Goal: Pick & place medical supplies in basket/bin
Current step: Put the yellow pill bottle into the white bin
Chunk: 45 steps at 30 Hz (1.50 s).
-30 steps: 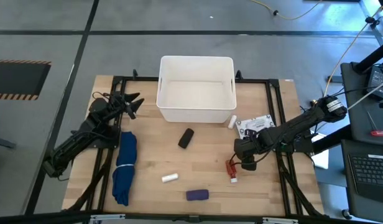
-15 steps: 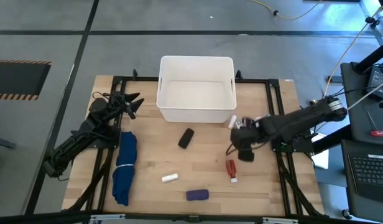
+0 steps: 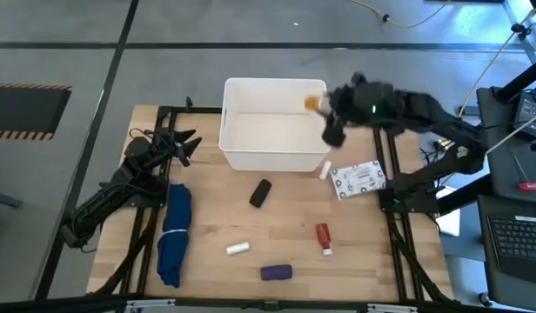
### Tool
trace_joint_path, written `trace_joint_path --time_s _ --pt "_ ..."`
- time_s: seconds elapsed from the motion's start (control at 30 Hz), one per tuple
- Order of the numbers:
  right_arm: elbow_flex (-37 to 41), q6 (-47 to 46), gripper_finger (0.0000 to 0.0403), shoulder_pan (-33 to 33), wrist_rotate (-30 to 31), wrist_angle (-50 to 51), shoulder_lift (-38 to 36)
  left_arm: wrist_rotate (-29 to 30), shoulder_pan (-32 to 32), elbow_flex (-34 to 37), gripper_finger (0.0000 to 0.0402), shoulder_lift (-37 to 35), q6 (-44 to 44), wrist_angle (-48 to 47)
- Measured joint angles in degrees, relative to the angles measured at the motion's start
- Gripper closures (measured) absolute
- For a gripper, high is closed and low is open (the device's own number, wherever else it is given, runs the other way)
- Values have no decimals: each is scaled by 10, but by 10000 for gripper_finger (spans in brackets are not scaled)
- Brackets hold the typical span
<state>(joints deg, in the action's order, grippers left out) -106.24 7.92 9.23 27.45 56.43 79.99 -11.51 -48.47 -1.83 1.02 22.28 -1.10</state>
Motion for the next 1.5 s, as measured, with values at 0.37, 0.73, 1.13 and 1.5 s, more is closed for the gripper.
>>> trace_joint_path --time_s 0.37,0.73,1.13,1.5 --pt "-142 86 183 173 -173 -7 211 -1 0 0 148 0 0 0" --pt "-145 106 195 210 -295 47 414 -1 0 0 148 0 1 0" --pt "-145 105 202 209 -302 47 528 -1 0 0 148 0 1 0" --pt "-145 104 163 209 -301 44 554 -1 0 0 148 0 1 0"
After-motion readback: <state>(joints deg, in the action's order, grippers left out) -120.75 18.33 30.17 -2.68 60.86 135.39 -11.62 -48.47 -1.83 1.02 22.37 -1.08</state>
